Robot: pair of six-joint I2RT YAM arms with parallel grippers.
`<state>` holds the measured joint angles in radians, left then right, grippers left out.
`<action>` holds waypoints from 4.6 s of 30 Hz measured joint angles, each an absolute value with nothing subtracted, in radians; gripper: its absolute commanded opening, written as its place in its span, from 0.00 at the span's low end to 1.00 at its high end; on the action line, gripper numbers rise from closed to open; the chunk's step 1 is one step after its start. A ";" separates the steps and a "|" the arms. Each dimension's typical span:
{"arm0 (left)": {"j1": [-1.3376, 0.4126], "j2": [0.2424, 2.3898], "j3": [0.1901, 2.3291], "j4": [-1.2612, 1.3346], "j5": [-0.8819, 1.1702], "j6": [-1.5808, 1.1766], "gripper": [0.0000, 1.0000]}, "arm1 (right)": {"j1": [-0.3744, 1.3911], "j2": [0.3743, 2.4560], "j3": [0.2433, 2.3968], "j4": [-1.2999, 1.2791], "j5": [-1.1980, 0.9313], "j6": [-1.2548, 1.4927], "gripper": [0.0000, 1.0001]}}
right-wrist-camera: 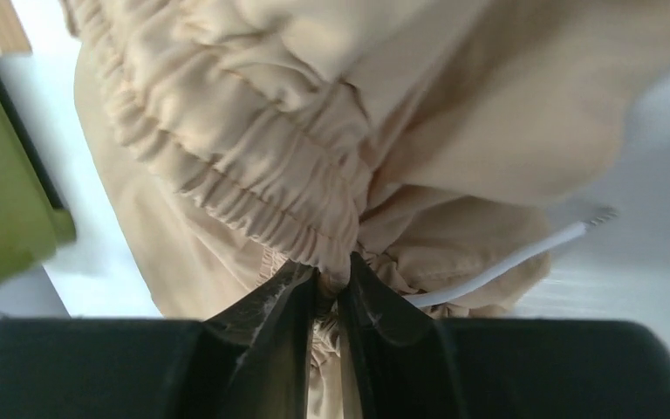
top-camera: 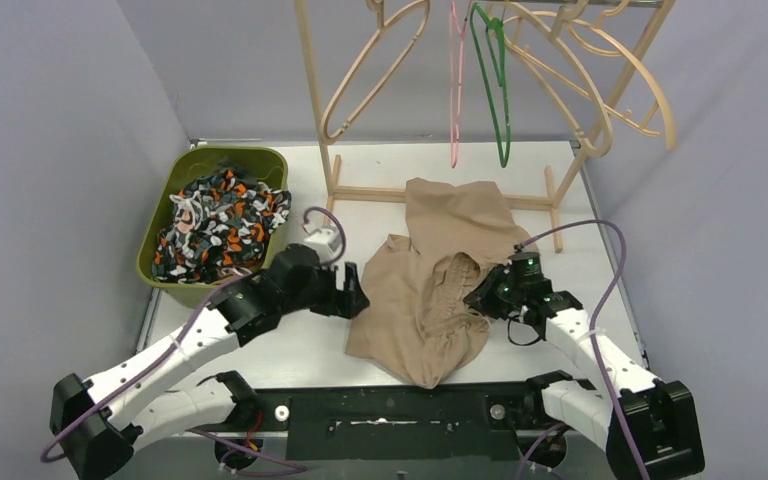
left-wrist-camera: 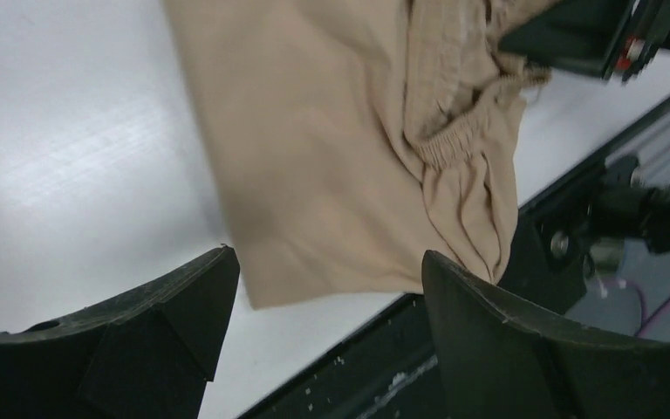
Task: Remove the shorts from the hanger
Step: Pick up the shorts from the center of the board, then place the shorts in the basket.
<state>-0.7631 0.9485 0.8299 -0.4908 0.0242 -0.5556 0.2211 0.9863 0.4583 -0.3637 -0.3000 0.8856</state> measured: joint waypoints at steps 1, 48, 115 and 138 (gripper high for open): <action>-0.800 0.965 0.793 -0.476 0.022 -0.576 0.77 | 0.253 1.000 0.462 -0.352 -0.306 0.885 0.22; -1.163 2.093 1.372 -0.143 -0.439 -0.541 0.21 | 0.295 0.421 0.594 -0.959 0.309 1.135 0.85; -0.138 1.355 1.678 -0.408 -0.793 0.149 0.00 | 0.295 0.479 0.512 -0.850 0.201 1.111 0.84; 0.144 1.376 1.206 -0.601 -0.052 -0.328 0.66 | 0.295 0.534 0.506 -0.802 0.164 1.078 0.85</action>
